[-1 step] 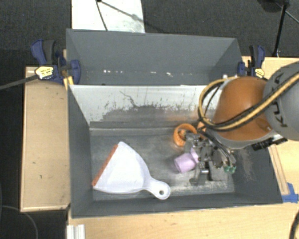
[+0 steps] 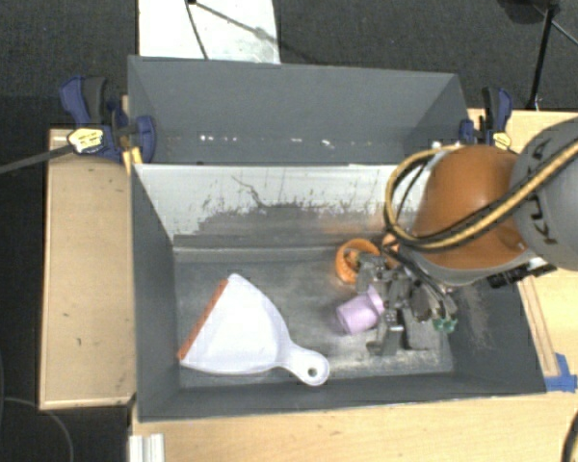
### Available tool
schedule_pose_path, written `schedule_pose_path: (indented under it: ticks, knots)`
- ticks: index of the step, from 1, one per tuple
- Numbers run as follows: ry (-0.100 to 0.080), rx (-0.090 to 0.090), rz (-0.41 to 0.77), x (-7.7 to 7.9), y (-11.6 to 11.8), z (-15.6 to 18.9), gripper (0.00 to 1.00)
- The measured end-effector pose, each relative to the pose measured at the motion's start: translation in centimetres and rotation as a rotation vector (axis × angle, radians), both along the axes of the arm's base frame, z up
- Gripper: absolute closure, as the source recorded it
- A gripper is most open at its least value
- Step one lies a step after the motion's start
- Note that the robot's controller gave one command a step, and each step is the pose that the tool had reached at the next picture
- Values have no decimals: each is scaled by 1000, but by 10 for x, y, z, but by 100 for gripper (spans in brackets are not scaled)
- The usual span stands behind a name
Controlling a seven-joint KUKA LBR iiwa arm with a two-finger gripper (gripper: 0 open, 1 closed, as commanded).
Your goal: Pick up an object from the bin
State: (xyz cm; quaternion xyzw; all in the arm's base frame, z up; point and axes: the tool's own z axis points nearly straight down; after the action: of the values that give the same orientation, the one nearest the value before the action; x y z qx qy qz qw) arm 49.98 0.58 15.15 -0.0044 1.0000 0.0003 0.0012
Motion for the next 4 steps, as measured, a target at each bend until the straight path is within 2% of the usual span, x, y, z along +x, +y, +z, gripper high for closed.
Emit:
schedule_pose_path:
  ticks: [1,2,3,4]
  knots:
    - [1,0,-11,2,-7,-79,100]
    - [1,0,-11,2,-7,-79,0]
    - [1,0,-11,2,-7,-79,0]
    - [-1,-1,-22,-8,-78,-67,100]
